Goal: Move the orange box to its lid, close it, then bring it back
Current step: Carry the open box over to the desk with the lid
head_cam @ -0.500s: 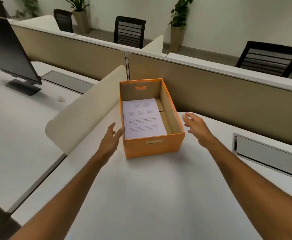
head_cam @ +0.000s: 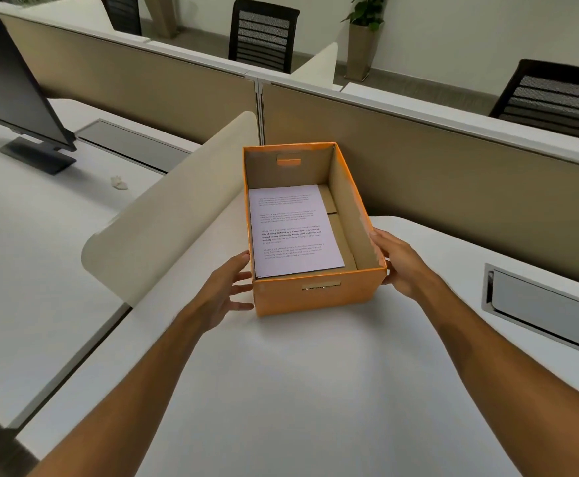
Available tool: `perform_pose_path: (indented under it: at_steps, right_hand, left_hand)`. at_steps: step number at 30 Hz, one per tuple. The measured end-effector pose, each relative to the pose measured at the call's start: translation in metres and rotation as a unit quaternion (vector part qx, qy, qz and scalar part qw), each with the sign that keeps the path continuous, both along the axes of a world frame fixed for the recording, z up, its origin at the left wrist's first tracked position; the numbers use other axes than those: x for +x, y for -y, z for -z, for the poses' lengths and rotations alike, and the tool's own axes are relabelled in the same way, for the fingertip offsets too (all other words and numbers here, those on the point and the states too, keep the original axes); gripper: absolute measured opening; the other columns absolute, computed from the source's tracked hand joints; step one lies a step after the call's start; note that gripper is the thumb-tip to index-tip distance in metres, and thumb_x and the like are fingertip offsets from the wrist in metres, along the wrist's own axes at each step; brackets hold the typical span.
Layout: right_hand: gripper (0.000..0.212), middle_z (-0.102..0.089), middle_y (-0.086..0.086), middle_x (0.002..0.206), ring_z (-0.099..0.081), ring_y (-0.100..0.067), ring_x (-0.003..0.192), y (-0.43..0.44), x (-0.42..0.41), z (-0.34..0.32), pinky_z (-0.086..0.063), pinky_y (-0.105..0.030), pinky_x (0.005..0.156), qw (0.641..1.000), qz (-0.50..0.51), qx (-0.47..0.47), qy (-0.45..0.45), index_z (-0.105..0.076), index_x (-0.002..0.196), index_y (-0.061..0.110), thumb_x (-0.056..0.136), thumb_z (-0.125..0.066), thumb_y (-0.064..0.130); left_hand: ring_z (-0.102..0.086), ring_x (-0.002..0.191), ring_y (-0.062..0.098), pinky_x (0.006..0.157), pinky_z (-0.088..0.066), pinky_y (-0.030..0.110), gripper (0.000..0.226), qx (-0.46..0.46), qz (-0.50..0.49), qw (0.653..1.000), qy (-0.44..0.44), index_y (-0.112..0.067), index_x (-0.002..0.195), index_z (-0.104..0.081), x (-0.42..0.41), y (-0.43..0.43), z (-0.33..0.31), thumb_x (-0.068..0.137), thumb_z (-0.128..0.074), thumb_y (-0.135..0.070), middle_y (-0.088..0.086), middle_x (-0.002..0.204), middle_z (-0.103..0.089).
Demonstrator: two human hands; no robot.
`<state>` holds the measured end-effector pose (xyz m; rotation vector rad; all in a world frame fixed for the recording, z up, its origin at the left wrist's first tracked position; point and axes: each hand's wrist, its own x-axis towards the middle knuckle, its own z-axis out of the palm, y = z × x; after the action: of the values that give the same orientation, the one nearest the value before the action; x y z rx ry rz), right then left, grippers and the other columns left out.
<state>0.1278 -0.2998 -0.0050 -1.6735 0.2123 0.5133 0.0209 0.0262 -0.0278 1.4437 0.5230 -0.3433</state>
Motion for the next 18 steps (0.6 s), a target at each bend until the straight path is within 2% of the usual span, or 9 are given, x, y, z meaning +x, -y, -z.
perform_pose_path:
  at_steps: [3, 7, 15, 18]
  right_hand:
    - [0.033, -0.066, 0.004, 0.124, -0.062, -0.026, 0.111, 0.002, 0.0, 0.003, -0.058, -0.053, 0.08, 1.0, -0.002, 0.019, -0.012, -0.062, 0.124, 0.047, 0.094, -0.052, 0.054]
    - [0.038, -0.065, 0.004, 0.127, -0.061, -0.026, 0.113, 0.005, -0.004, 0.001, -0.054, -0.061, 0.089, 1.0, -0.003, 0.015, -0.009, -0.058, 0.132, 0.043, 0.095, -0.053, 0.051]
    - [0.039, -0.067, 0.005, 0.123, -0.062, -0.026, 0.11, 0.032, -0.04, -0.009, -0.056, -0.058, 0.084, 1.0, 0.024, 0.019, -0.003, -0.058, 0.134, 0.041, 0.097, -0.052, 0.049]
    - [0.036, -0.07, 0.007, 0.12, -0.062, -0.025, 0.109, 0.05, -0.062, -0.014, -0.057, -0.051, 0.076, 0.999, 0.04, 0.027, 0.005, -0.061, 0.131, 0.044, 0.096, -0.053, 0.049]
  left_hand:
    - [-0.063, 0.118, 0.028, 0.089, -0.056, 0.06, 0.046, -0.012, -0.002, 1.0, 0.003, -0.045, 0.125, -0.065, 0.0, 0.001, -0.002, 0.085, -0.057, -0.065, 0.006, 0.131, -0.064]
    - [-0.062, 0.119, 0.032, 0.091, -0.053, 0.063, 0.048, -0.008, 0.002, 1.0, 0.007, -0.039, 0.127, -0.065, -0.001, 0.002, -0.007, 0.087, -0.056, -0.063, 0.009, 0.131, -0.064]
    - [-0.065, 0.115, 0.035, 0.09, -0.056, 0.06, 0.045, 0.009, 0.029, 0.999, 0.027, -0.035, 0.129, -0.064, -0.012, 0.019, -0.019, 0.091, -0.054, -0.057, 0.01, 0.129, -0.066]
    - [-0.067, 0.113, 0.032, 0.09, -0.058, 0.054, 0.047, 0.03, 0.043, 0.998, 0.043, -0.036, 0.13, -0.063, -0.02, 0.031, -0.022, 0.09, -0.054, -0.059, 0.007, 0.129, -0.067]
